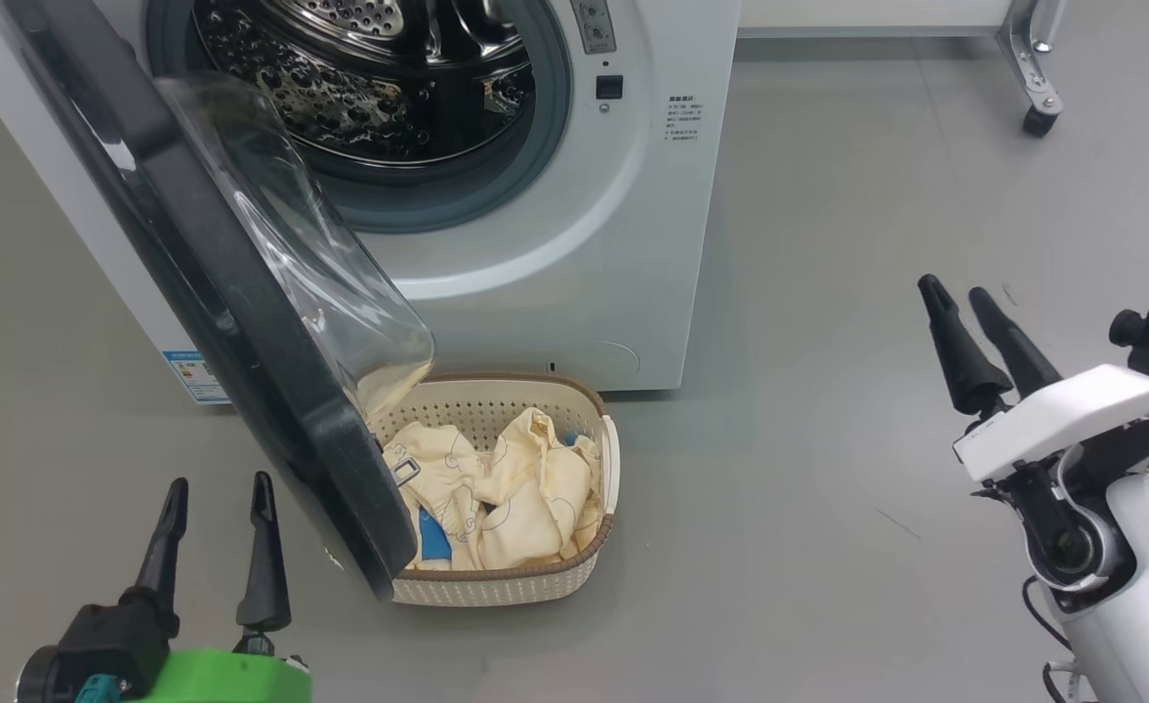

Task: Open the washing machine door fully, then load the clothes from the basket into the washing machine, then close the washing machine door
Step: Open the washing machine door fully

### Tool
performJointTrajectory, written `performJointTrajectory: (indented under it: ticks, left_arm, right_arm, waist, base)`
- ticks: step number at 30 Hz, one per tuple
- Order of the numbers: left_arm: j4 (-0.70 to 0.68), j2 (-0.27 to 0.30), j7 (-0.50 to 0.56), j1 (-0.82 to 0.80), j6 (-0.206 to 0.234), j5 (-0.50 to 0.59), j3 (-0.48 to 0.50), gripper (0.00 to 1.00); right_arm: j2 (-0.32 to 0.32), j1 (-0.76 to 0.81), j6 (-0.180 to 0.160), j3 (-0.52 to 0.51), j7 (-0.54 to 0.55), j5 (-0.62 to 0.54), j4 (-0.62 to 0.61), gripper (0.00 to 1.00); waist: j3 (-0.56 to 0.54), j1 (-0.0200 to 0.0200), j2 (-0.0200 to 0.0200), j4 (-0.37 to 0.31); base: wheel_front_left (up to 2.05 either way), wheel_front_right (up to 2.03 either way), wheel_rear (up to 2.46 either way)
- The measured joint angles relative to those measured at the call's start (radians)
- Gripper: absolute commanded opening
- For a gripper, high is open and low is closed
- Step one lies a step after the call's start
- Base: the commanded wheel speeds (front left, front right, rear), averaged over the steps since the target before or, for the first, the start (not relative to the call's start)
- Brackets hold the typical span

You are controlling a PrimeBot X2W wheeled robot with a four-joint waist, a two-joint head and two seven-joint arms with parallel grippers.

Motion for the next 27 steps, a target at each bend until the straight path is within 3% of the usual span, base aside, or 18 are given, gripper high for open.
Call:
performJointTrajectory:
  ticks: [5, 9, 14, 24, 27]
  left_arm:
    - [0.0, -0.006, 0.0, 0.0, -0.003, 0.0, -0.002, 1.0]
    - [0.0, -0.007, 0.0, 0.003, -0.009, 0.001, 0.0, 1.0]
    - [0.004, -0.012, 0.0, 0.012, -0.009, 0.011, 0.009, 1.0]
    - [0.025, -0.015, 0.0, 0.053, -0.01, 0.011, 0.024, 1.0]
    - [0.025, -0.016, 0.0, 0.056, -0.01, 0.011, 0.025, 1.0]
  right_arm:
    - [-0.066, 0.022, -0.003, 0.003, -0.096, -0.145, -0.023, 1.0]
    - [-0.094, 0.052, -0.032, -0.007, -0.153, -0.209, -0.04, 1.0]
    - [-0.131, 0.13, -0.076, -0.015, -0.227, -0.295, -0.06, 1.0]
    - [-0.137, 0.271, -0.196, -0.046, -0.238, -0.407, -0.085, 1.0]
    - [-0.137, 0.308, -0.204, -0.045, -0.24, -0.442, -0.088, 1.0]
  waist:
    - [-0.003, 0.0, 0.0, -0.006]
    - [-0.006, 0.0, 0.0, -0.009]
    - [-0.014, 0.0, 0.0, -0.013]
    - [-0.04, 0.0, 0.0, -0.019]
    - [-0.041, 0.0, 0.0, -0.02]
  base:
    - [0.0, 0.0, 0.0]
    - [0.0, 0.0, 0.0]
    - [0.0, 0.0, 0.0]
    - [0.0, 0.0, 0.0]
    - [0.0, 0.0, 0.0]
